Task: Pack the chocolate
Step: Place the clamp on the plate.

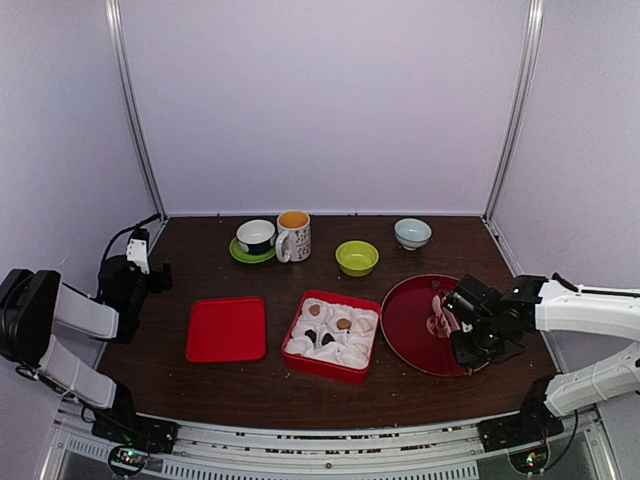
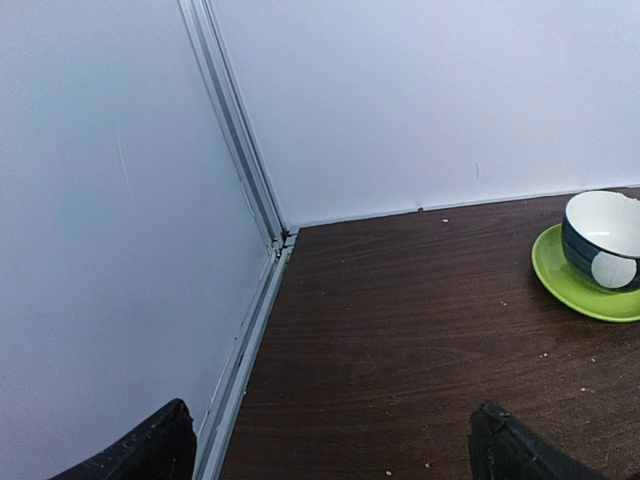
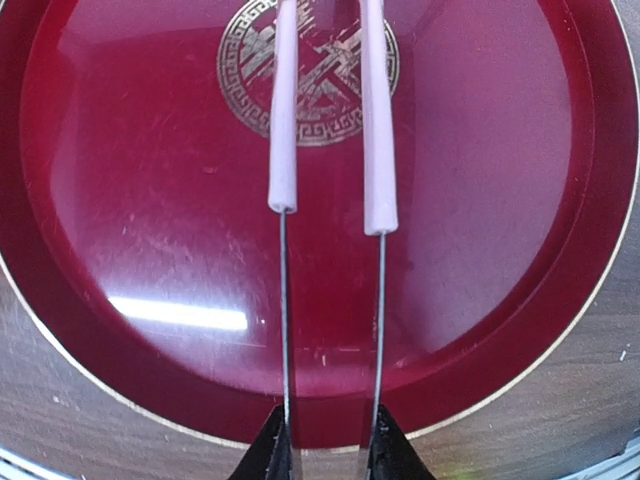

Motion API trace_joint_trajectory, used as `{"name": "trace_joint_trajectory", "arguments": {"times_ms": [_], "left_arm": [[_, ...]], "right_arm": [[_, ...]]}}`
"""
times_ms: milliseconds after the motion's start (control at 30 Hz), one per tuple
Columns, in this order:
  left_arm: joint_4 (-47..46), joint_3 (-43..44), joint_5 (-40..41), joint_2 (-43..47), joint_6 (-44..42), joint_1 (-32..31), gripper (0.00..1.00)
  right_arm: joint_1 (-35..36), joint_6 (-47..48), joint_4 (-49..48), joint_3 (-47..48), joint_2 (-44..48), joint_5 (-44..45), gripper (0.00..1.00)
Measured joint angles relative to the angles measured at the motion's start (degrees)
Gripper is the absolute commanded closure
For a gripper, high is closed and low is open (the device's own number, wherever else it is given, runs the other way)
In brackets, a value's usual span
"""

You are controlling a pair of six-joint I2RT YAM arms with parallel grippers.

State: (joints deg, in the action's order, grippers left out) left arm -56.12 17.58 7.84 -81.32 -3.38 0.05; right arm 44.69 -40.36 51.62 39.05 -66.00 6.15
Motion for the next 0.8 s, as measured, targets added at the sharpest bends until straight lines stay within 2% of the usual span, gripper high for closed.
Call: {"name": "trace_joint_trajectory", "arguments": {"times_ms": [300, 800], "left_arm": [[0.0, 0.0, 0.0, 0.0, 0.0, 0.0, 0.02], [0.0, 0.0, 0.0, 0.0, 0.0, 0.0, 0.02]], "right_arm": [[-1.7, 1.01, -4.98, 0.24, -5.84, -0.76, 0.73], [-2.75, 1.75, -7.82, 3.87, -10.54, -0.74, 0.71]]}}
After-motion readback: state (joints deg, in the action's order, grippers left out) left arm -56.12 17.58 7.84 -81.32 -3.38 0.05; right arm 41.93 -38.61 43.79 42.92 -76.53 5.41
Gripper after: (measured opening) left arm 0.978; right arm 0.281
